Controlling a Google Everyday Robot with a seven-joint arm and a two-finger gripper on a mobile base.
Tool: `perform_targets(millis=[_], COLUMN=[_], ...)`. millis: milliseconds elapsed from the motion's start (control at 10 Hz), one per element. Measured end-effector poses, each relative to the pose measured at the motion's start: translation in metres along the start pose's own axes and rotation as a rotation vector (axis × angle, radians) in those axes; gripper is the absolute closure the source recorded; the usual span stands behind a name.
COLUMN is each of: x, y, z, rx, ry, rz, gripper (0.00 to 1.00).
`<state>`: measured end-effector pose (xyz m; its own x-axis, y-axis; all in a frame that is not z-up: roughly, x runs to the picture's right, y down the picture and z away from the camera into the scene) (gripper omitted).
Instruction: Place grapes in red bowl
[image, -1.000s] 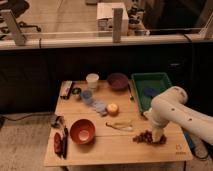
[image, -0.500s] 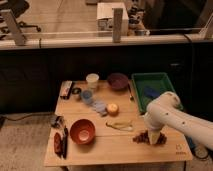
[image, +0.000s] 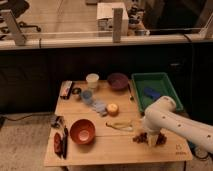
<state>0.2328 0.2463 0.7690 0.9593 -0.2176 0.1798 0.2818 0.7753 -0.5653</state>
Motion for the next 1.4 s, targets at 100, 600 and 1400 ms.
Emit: perform_targets(millis=[100, 600, 1400], x=[-0.001, -0.004, -0.008], y=[0.001, 0.002, 0.003], z=[0.006, 0.023, 0.033], rx=[-0.003, -0.019, -0.038], ry=[-0.006, -0.036, -0.055], rz=[-0.003, -0.017, -0.017], gripper=[0.2, 0.3, 0.52])
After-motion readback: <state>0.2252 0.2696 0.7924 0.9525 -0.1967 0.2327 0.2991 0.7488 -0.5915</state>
